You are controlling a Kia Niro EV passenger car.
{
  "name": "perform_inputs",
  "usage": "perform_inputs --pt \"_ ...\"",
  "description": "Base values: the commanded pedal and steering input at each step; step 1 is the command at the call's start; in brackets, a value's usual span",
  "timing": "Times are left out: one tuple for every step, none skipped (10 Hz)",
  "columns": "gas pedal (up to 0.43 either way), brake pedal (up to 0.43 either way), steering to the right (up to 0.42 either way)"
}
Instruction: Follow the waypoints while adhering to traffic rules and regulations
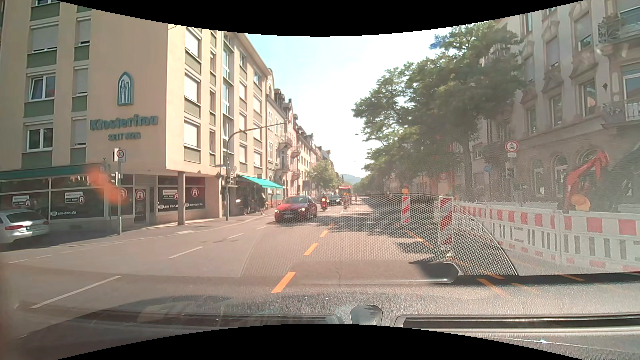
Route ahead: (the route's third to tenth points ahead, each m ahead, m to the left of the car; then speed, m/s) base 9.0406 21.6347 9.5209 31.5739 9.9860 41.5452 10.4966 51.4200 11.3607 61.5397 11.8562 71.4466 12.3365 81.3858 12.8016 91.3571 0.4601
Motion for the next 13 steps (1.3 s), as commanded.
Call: perform_inputs --pt "0.0 0.049 -0.001" --pt "0.0 0.055 -0.001" --pt "0.0 0.055 -0.001" --pt "0.0 0.061 -0.001" --pt "0.0 0.061 -0.001" --pt "0.0 0.067 -0.001" --pt "0.0 0.073 -0.001" --pt "0.0 0.073 -0.001" --pt "0.0 0.073 -0.001" --pt "0.0 0.073 -0.001" --pt "0.0 0.079 -0.001" --pt "0.0 0.079 -0.001" --pt "0.0 0.085 -0.001"
